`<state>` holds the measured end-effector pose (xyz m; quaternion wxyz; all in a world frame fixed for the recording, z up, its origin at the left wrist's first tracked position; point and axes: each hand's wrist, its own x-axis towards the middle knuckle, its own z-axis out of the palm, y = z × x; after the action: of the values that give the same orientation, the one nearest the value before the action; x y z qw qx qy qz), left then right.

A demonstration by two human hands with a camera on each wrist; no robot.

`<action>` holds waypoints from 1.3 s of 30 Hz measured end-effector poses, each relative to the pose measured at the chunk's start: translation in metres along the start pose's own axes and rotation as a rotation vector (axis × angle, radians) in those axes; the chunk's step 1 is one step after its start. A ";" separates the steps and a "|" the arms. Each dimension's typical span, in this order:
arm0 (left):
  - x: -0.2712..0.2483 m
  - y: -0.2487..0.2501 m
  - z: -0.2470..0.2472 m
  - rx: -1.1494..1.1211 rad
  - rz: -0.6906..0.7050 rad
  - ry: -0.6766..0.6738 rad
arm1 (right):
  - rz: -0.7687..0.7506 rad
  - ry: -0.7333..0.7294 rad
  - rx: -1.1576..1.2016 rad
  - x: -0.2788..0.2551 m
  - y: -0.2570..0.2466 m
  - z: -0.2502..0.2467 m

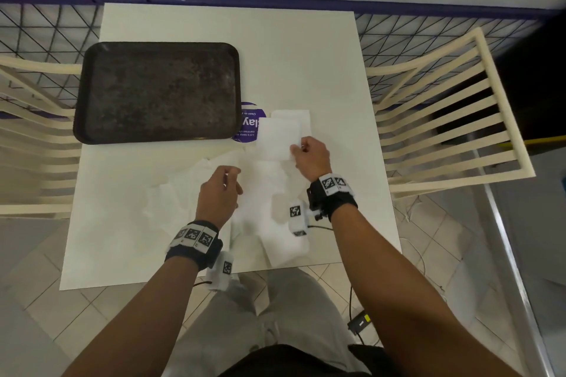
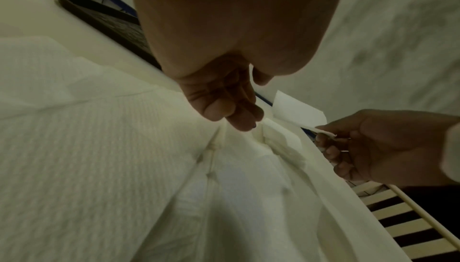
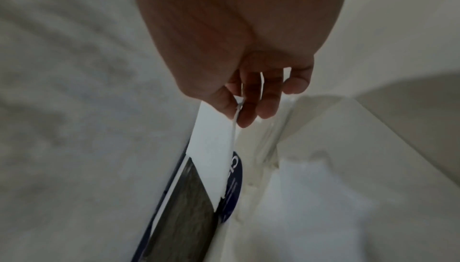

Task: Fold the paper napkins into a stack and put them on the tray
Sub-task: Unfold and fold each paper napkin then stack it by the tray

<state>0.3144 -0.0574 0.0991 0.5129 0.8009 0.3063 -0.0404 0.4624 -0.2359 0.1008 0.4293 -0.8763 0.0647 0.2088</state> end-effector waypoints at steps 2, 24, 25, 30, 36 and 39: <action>-0.001 -0.005 -0.001 -0.012 -0.023 -0.013 | 0.022 0.015 -0.052 0.024 -0.001 -0.005; 0.031 -0.012 0.035 0.266 -0.012 -0.107 | 0.148 0.086 -0.063 0.008 0.045 0.000; 0.033 -0.011 0.038 0.311 -0.018 -0.112 | 0.145 0.071 -0.079 0.000 0.049 0.001; 0.034 0.004 0.050 0.502 -0.035 -0.072 | 0.161 -0.008 -0.166 -0.028 0.065 0.011; 0.035 0.008 0.054 0.397 -0.002 -0.092 | 0.149 -0.030 -0.135 -0.045 0.073 0.012; 0.030 0.010 0.047 0.220 0.052 -0.067 | 0.131 -0.013 -0.031 -0.053 0.071 0.008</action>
<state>0.3559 -0.0866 0.0736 0.4327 0.8583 0.2618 -0.0871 0.3915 -0.2778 0.0673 0.4017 -0.8753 0.1160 0.2430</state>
